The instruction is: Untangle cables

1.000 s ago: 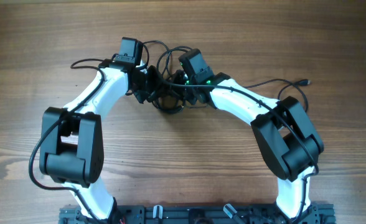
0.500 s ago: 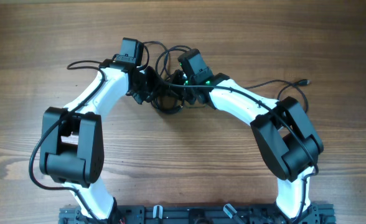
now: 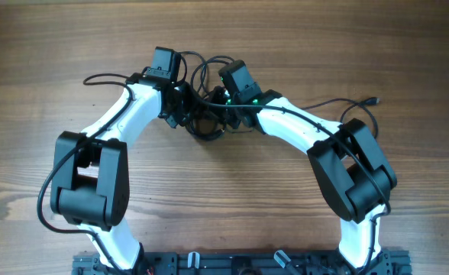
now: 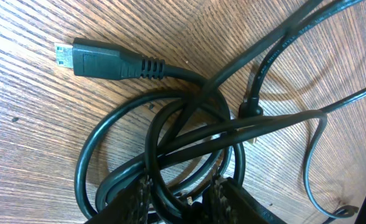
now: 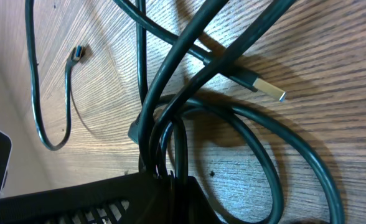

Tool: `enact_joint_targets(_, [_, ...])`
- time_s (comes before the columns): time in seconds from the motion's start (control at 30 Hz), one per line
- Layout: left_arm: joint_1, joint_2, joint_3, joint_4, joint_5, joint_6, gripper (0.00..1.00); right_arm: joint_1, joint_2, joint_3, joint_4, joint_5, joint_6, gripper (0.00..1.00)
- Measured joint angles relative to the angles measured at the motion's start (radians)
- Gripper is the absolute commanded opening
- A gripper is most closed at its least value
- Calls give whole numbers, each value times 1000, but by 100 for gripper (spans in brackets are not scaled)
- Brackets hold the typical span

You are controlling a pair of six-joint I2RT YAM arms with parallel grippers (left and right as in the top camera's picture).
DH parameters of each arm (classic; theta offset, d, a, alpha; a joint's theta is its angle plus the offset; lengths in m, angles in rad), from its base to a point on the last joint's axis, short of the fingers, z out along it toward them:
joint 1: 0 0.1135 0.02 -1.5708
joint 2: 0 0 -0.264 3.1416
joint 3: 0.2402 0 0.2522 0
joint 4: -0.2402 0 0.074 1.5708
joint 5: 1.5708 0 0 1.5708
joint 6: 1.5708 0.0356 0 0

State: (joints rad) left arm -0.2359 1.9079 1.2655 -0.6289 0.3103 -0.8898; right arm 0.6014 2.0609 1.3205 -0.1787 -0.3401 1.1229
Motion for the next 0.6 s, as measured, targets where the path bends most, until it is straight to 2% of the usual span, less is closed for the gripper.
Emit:
enact_joint_targets(0.23, [0,0,0,0,-18,-7,23,0,0,0,1,-31,0,4])
enact_joint_targets(0.3, [0,0,0,-1,-26,-7,17,0,0,0,1,-45,-1,4])
enact_joint_targets(0.37, [0,0,0,-1,-33,-10,5,0,0,0,0,-52,-2,4])
enact_joint_targets(0.6, [0,0,0,0,-49,-11,6,0,0,0,-3,-64,-2,4])
